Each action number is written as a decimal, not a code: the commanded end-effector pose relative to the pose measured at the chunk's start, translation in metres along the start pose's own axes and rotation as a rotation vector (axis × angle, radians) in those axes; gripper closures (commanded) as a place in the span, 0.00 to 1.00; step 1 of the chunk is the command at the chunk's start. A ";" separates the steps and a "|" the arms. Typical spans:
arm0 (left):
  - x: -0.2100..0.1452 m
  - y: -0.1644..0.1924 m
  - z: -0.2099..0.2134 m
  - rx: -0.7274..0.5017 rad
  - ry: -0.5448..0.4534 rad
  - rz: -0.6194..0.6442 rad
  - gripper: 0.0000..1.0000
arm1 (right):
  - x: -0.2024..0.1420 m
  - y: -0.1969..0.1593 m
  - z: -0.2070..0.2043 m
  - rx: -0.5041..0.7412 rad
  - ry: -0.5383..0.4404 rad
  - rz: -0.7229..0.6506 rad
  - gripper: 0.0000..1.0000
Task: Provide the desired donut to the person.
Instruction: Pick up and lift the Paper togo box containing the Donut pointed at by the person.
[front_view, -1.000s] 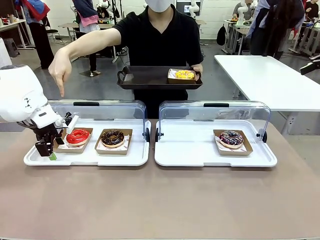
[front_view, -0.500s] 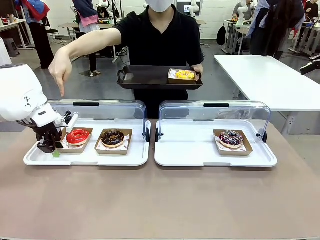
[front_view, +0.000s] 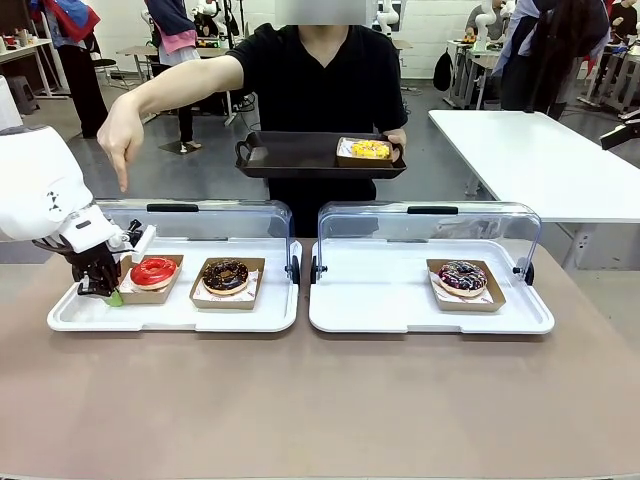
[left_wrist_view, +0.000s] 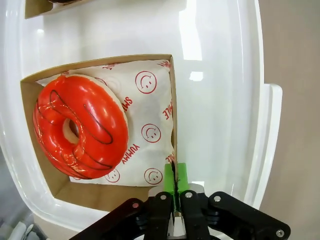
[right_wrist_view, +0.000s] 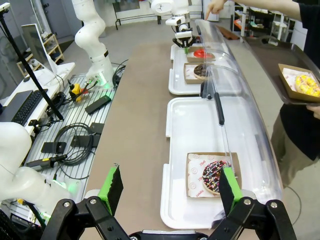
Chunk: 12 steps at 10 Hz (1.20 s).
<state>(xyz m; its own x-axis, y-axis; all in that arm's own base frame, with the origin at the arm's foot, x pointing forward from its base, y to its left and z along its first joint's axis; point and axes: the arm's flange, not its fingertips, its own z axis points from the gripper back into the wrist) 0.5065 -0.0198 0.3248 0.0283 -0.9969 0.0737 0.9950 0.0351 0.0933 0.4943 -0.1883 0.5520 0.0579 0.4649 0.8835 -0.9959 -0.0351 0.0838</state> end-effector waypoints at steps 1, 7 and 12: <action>-0.003 -0.003 0.006 0.002 -0.027 -0.022 1.00 | 0.000 0.000 -0.002 0.005 -0.001 -0.006 0.00; 0.022 -0.079 0.124 -0.208 0.117 -0.094 1.00 | 0.000 0.000 -0.002 0.005 -0.001 -0.006 0.00; 0.049 -0.130 0.264 0.098 0.220 -0.046 1.00 | 0.000 0.000 -0.002 0.005 -0.001 -0.006 0.00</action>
<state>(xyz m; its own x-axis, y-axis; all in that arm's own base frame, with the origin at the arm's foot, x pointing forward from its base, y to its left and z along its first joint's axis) 0.3524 -0.0474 0.5684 -0.0382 -0.9930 -0.1119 0.9934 -0.0499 0.1035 0.4946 -0.1883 0.5514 0.0587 0.4646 0.8836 -0.9958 -0.0355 0.0849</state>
